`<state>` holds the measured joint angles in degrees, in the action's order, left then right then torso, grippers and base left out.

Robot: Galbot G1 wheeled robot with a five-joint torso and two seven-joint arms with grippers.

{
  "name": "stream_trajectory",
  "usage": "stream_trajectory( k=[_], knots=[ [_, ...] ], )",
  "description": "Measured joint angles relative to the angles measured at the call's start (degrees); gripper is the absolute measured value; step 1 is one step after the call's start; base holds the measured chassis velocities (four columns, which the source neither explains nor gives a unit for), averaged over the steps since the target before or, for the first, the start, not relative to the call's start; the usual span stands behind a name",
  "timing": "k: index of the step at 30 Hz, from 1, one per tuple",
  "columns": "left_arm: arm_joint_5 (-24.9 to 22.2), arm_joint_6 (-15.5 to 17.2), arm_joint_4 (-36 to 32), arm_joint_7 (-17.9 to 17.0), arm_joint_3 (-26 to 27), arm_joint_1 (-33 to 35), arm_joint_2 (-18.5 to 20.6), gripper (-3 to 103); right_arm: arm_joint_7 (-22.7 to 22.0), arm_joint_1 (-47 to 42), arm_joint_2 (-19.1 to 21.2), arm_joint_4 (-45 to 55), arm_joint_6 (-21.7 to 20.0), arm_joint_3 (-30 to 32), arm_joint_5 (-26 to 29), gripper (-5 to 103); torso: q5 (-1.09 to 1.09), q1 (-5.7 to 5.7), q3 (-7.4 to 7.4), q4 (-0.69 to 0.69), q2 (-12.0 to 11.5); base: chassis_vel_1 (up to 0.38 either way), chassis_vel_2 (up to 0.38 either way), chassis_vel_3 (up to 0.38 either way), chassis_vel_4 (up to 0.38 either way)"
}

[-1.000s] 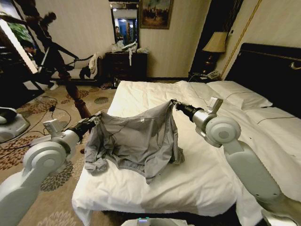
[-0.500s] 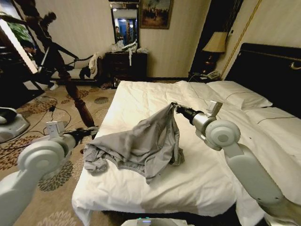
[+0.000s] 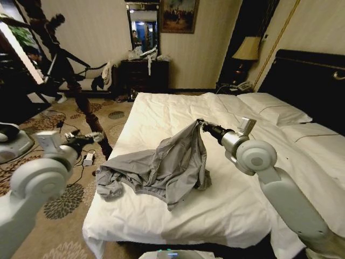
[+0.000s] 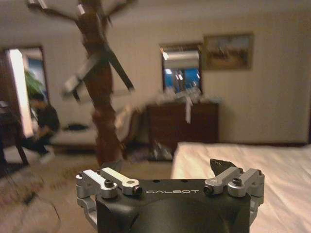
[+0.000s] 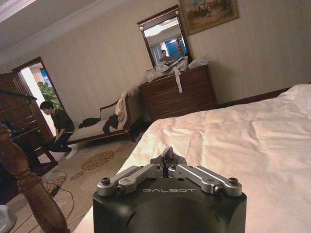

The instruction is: Pick up the clothes from the bed and hang them on the clothes hanger.

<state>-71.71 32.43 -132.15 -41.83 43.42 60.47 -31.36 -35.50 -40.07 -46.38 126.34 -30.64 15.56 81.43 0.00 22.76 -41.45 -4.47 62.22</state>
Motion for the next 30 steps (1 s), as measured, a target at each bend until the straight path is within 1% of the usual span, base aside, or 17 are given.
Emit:
stream_trajectory(
  k=[4,6,8,10,12,13,14,15,17,18,19,21,23,24,27,28,30],
  knots=[
    [0.4,-0.6,3.7,1.9,-0.3,-3.9,3.1,100,-0.1,-0.1,0.1,0.4,0.1,0.0,0.0,0,0.01,0.0,0.0,0.0,0.0,0.0,0.0,0.0,0.0],
    [1.2,-2.0,8.0,5.5,-1.5,-7.0,5.9,100,-0.2,0.9,-0.5,0.4,0.2,-0.7,0.2,0,0.0,0.0,0.0,-0.03,0.0,0.0,0.0,0.0,0.0],
    [1.2,-2.2,8.7,5.9,-1.9,-7.5,6.5,100,-0.1,1.5,-0.9,0.2,0.2,-1.3,0.2,0,0.0,0.0,0.0,-0.02,0.0,0.0,0.0,0.0,0.0],
    [1.2,-3.2,11.1,6.9,-3.9,-9.2,8.0,100,0.2,4.7,-3.2,-1.3,0.1,-4.9,0.3,0,0.01,0.0,0.0,0.06,0.0,0.0,0.0,0.0,0.0],
    [1.3,-3.7,14.5,6.8,-11.3,-13.8,7.5,100,0.1,5.8,-4.0,-1.5,0.2,-6.3,0.4,0,0.01,0.0,0.0,0.11,0.0,0.0,0.0,0.0,0.0],
    [1.3,-3.7,16.7,6.8,-16.1,-17.3,6.6,100,-0.1,5.9,-4.1,-1.4,0.2,-6.5,0.4,0,-0.11,0.0,-0.01,0.11,0.0,0.0,0.0,0.0,0.0],
    [1.3,-3.7,16.7,6.8,-16.1,-17.3,6.6,100,-0.1,5.9,-4.1,-1.4,0.2,-6.5,0.4,0,-0.11,0.0,-0.01,0.11,0.0,0.0,0.0,0.0,0.0],
    [1.0,-4.2,19.5,6.7,-21.5,-22.8,5.4,100,-0.2,5.9,-4.1,-1.1,0.3,-6.6,0.4,0,-0.14,0.01,-0.02,-0.01,0.0,0.0,0.0,0.0,0.0],
    [0.4,-5.7,23.7,7.2,-28.3,-31.4,3.5,100,-0.4,5.5,-4.0,-0.6,0.3,-6.4,0.4,0,0.03,0.02,-0.01,-0.05,0.0,0.0,0.0,0.0,0.0],
    [0.2,-7.0,27.0,7.5,-33.0,-37.5,2.1,100,-0.6,5.0,-3.8,-0.4,0.3,-6.0,0.4,0,0.03,0.02,-0.02,-0.05,0.0,0.0,0.0,0.0,0.0],
    [0.2,-7.0,27.0,7.5,-33.0,-37.5,2.1,100,-0.6,5.0,-3.8,-0.4,0.3,-6.0,0.4,0,0.03,0.02,-0.02,-0.05,0.0,0.0,0.0,0.0,0.0],
    [-0.4,-8.5,31.9,7.9,-39.7,-46.3,-0.1,100,-0.8,4.3,-3.5,0.1,0.4,-5.4,0.4,0,0.03,0.02,-0.02,-0.04,0.0,0.0,0.0,0.0,0.0],
    [-0.6,-8.6,32.8,7.9,-40.8,-48.0,-0.6,100,-0.8,4.1,-3.4,0.2,0.4,-5.2,0.4,0,0.01,0.03,-0.02,-0.04,0.0,0.0,0.0,0.0,0.0],
    [-1.4,-8.4,34.8,7.6,-44.0,-53.4,-1.6,100,-0.8,3.6,-3.0,0.7,0.4,-4.6,0.5,0,-0.04,0.03,-0.02,0.0,0.0,0.0,0.0,0.0,0.0],
    [-2.3,-6.3,36.6,5.9,-47.2,-60.5,-2.2,100,-0.9,2.7,-2.6,1.3,0.4,-3.8,0.5,0,0.02,0.01,-0.01,0.01,0.0,0.0,0.0,0.0,0.0],
    [-3.2,-4.0,37.5,4.6,-49.0,-65.0,-1.8,100,-0.9,2.0,-2.3,1.5,0.4,-3.2,0.4,0,0.02,0.0,0.0,-0.02,0.0,0.0,0.0,0.0,0.0],
    [-4.1,-2.6,38.0,4.2,-50.0,-67.7,-1.3,100,-0.9,1.7,-2.2,1.7,0.5,-3.0,0.3,0,0.03,0.0,0.0,-0.02,0.0,0.0,0.0,0.0,0.0]
  ],
)
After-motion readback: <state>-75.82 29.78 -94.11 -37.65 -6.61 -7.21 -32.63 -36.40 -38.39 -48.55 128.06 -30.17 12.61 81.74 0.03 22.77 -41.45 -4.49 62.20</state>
